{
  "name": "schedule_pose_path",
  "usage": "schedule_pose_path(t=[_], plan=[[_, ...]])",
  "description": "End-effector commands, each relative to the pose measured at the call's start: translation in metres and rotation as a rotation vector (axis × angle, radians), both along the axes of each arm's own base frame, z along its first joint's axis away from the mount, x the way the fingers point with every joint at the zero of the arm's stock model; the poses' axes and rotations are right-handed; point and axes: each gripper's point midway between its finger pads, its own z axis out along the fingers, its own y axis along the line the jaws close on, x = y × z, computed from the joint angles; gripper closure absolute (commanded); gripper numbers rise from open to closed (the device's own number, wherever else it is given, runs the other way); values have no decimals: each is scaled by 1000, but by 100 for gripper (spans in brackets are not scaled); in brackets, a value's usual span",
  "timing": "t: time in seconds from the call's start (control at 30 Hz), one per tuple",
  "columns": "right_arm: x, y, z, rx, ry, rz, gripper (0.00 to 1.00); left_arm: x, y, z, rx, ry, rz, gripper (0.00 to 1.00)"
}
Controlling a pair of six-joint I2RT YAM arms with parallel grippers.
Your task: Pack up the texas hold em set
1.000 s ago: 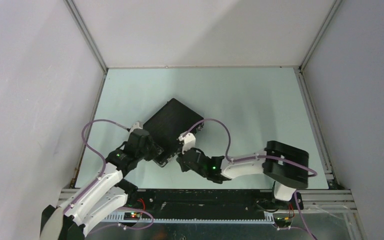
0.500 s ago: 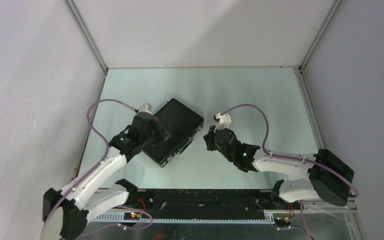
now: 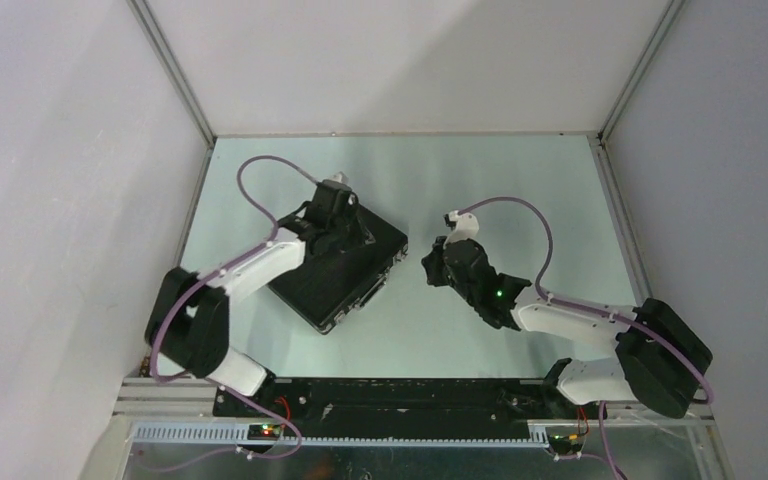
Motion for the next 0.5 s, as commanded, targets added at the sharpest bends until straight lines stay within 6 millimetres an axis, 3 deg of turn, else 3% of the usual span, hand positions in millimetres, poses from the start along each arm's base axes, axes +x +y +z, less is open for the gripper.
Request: schedule_pose_path(t=[0.0, 0.03, 0.13, 0.27, 0.47], plan=[[23, 15, 37, 43, -68, 24, 100, 10, -19, -22, -25, 38, -34, 100], [29, 19, 47, 54, -82, 23, 100, 8, -17, -30, -25, 50, -20, 100], [36, 28, 50, 43, -74, 43, 100, 7, -8, -44, 1, 61, 26, 100], [45, 42, 35, 48, -32, 53, 100, 3, 0, -53, 29, 81, 50, 100], [38, 49, -59, 6, 214, 7, 100, -4, 4, -59, 42, 98, 49, 100]])
